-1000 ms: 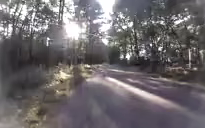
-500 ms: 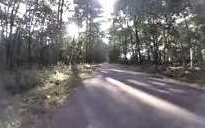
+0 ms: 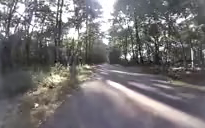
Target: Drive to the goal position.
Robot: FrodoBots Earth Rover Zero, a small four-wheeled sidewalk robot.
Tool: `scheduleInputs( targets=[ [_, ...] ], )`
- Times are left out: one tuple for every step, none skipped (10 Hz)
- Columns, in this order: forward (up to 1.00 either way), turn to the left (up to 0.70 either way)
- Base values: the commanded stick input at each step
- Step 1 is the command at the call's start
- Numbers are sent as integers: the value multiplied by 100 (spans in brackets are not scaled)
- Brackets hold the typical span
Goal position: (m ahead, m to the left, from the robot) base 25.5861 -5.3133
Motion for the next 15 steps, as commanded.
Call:
scheduleInputs(
  targets=[
    [70,-1],
    [70,-1],
    [70,-1],
    [70,-1],
    [70,-1],
    [70,-1],
    [70,-1],
    [70,-1],
    [70,-1],
    [70,-1],
    [70,-1],
    [70,-1],
    [70,-1],
    [70,-1],
    [70,-1]
  ],
)
